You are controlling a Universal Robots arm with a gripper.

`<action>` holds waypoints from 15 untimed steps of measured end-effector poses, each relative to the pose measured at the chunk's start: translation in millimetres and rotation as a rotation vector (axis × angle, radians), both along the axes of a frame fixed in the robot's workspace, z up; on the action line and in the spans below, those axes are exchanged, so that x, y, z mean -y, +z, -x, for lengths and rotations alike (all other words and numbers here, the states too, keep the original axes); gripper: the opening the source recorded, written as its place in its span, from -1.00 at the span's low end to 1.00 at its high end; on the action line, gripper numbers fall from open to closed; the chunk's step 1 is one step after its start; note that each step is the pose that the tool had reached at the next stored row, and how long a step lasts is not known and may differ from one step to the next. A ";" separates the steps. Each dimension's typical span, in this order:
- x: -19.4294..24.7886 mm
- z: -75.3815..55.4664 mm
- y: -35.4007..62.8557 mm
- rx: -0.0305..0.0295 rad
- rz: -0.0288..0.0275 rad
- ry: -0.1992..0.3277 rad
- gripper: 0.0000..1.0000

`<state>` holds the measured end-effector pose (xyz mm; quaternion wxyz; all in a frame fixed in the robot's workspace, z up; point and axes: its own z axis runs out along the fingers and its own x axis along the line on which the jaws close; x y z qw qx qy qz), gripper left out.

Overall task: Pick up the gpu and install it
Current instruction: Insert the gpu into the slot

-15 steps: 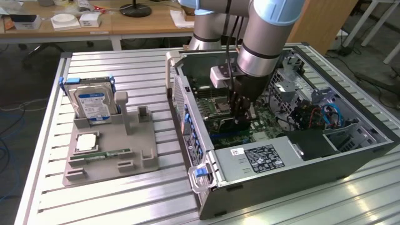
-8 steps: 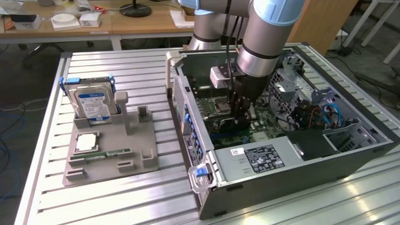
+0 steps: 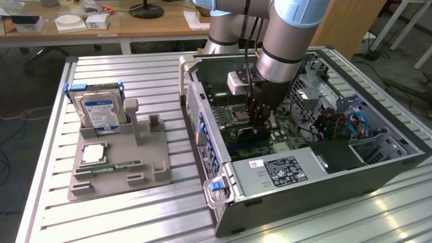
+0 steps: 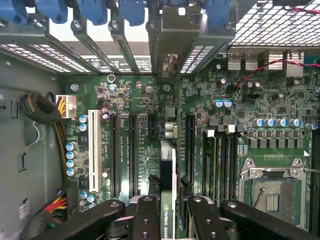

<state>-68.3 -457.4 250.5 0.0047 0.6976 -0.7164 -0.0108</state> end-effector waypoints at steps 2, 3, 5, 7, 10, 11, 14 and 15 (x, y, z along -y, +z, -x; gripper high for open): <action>0.0 0.0 0.0 0.0000 0.0000 0.000 -0.48; 0.1 -0.1 0.0 -0.0001 0.0002 0.000 -0.48; 0.1 -0.1 -0.5 -0.0001 0.0003 0.000 -0.48; 0.0 -0.1 -2.5 0.0000 0.0001 0.000 -0.48; 0.1 -0.1 -4.6 -0.0002 0.0006 0.000 -0.48; 0.1 -0.1 -4.6 -0.0002 0.0006 0.000 -0.48; 0.0 -0.1 -4.9 -0.0001 0.0003 0.000 -0.48; 0.0 -0.1 -4.9 -0.0001 0.0003 0.000 -0.48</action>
